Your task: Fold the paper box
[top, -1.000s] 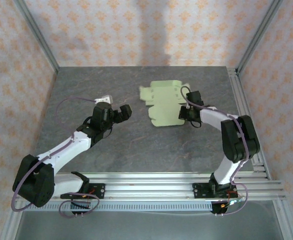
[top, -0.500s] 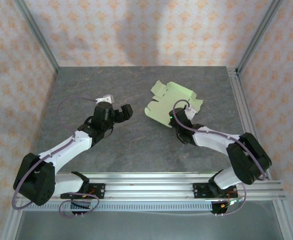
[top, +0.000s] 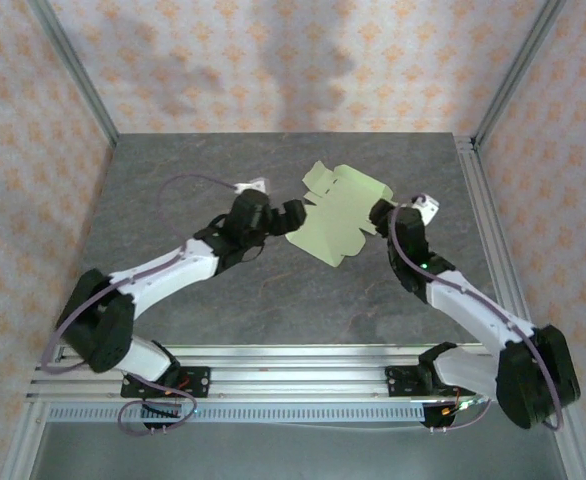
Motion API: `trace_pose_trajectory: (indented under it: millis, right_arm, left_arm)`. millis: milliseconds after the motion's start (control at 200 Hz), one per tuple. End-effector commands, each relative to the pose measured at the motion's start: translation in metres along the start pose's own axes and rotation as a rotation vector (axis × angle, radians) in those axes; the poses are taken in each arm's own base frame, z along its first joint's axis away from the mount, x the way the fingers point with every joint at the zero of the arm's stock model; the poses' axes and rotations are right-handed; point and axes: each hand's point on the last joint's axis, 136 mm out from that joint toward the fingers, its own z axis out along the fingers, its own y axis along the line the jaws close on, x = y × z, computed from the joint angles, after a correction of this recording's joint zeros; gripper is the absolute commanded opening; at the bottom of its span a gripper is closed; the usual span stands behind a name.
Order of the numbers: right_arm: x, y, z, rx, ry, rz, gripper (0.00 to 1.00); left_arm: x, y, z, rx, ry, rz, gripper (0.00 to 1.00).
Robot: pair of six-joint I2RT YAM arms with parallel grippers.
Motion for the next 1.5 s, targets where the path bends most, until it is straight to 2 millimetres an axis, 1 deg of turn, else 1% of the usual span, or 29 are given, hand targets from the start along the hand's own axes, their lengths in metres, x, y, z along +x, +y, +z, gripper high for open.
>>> trace_pose_trajectory:
  millis: [0,75,90,135,210,220,225,240,315,405,415,516,596,646,756,821,886,956,986,1031,1101,1156,1166,1171,1186,1291,1386,1436,1497]
  right_arm:
    - [-0.005,-0.028,-0.011,0.064,-0.012,-0.068,0.75]
    - [-0.013,-0.038,-0.02,0.082,-0.055,-0.082,0.82]
    - [-0.015,-0.039,-0.022,0.084,-0.062,-0.082,0.83]
    - [-0.014,-0.043,-0.026,0.083,-0.067,-0.081,0.85]
    - [-0.012,-0.043,-0.032,0.059,-0.058,-0.082,0.87]
    - [-0.012,-0.043,-0.033,0.055,-0.054,-0.083,0.87]
    - [-0.012,-0.043,-0.034,0.052,-0.054,-0.083,0.88]
    - [-0.011,-0.042,-0.034,0.047,-0.051,-0.087,0.88]
    - [-0.008,-0.041,-0.039,0.019,-0.043,-0.104,0.89]
    - [-0.007,-0.044,-0.043,0.011,-0.05,-0.118,0.9]
    - [-0.007,-0.044,-0.043,0.01,-0.05,-0.121,0.9]
    - [-0.007,-0.045,-0.044,0.008,-0.053,-0.127,0.9]
    - [-0.006,-0.041,-0.042,-0.007,-0.046,-0.137,0.9]
    - [-0.003,-0.035,-0.04,-0.032,-0.034,-0.151,0.9]
    - [0.009,-0.015,-0.03,-0.117,0.042,-0.215,0.9]
    - [0.016,-0.004,-0.024,-0.152,0.095,-0.254,0.9]
    - [0.024,0.003,-0.018,-0.167,0.151,-0.286,0.91]
    - [0.029,0.009,-0.012,-0.169,0.198,-0.314,0.91]
    - [0.031,0.015,-0.01,-0.189,0.217,-0.331,0.91]
    - [0.038,0.024,-0.008,-0.234,0.261,-0.372,0.91]
    - [0.048,0.037,-0.007,-0.294,0.335,-0.439,0.9]
    - [0.055,0.041,-0.006,-0.318,0.384,-0.495,0.89]
    - [0.053,0.043,-0.007,-0.324,0.383,-0.505,0.89]
    - [0.056,0.042,-0.005,-0.319,0.396,-0.51,0.89]
    - [0.058,0.042,-0.003,-0.319,0.409,-0.525,0.89]
    - [0.066,0.046,0.003,-0.345,0.473,-0.617,0.89]
    - [0.078,0.052,0.009,-0.398,0.564,-0.678,0.9]
    - [0.085,0.053,0.016,-0.409,0.604,-0.702,0.9]
    - [0.094,0.054,0.024,-0.427,0.643,-0.737,0.89]
  left_arm:
    - [0.012,-0.022,0.023,-0.025,0.047,-0.07,0.98]
    - [0.028,-0.029,0.044,-0.054,0.104,-0.12,0.99]
    - [0.033,-0.029,0.05,-0.064,0.12,-0.125,0.99]
    - [0.042,-0.033,0.063,-0.072,0.147,-0.142,0.99]
    - [0.058,-0.037,0.082,-0.09,0.197,-0.156,0.99]
    - [0.056,-0.041,0.082,-0.083,0.195,-0.16,0.99]
    - [0.061,-0.038,0.086,-0.094,0.205,-0.158,0.99]
    - [0.066,-0.037,0.092,-0.101,0.216,-0.159,0.99]
    - [0.075,-0.041,0.106,-0.112,0.244,-0.167,1.0]
    - [0.089,-0.036,0.123,-0.14,0.286,-0.171,0.99]
    - [0.088,-0.037,0.124,-0.139,0.286,-0.17,0.99]
    - [0.1,-0.025,0.137,-0.189,0.314,-0.154,0.99]
    - [0.109,-0.015,0.139,-0.219,0.339,-0.138,1.0]
    - [0.114,-0.008,0.139,-0.233,0.354,-0.13,1.0]
    - [0.127,0.011,0.132,-0.258,0.394,-0.102,1.0]
    - [0.138,0.028,0.123,-0.281,0.427,-0.09,1.0]
    - [0.144,0.039,0.112,-0.271,0.46,-0.079,1.0]
    - [0.146,0.045,0.097,-0.243,0.489,-0.051,1.0]
    - [0.146,0.048,0.089,-0.233,0.503,-0.029,1.0]
    - [0.148,0.048,0.079,-0.198,0.544,0.022,1.0]
    - [0.155,0.043,0.059,-0.127,0.654,0.144,1.0]
    - [0.162,0.057,0.044,-0.153,0.717,0.232,1.0]
    - [0.157,0.054,0.039,-0.146,0.714,0.244,1.0]
    - [0.157,0.054,0.037,-0.145,0.715,0.25,1.0]
    - [0.156,0.058,0.032,-0.149,0.726,0.261,1.0]
    - [0.159,0.085,0.009,-0.173,0.803,0.282,1.0]
    - [0.158,0.105,-0.002,-0.2,0.818,0.275,0.99]
    - [0.156,0.11,-0.006,-0.205,0.82,0.271,0.98]
    - [0.153,0.11,-0.009,-0.187,0.817,0.271,0.97]
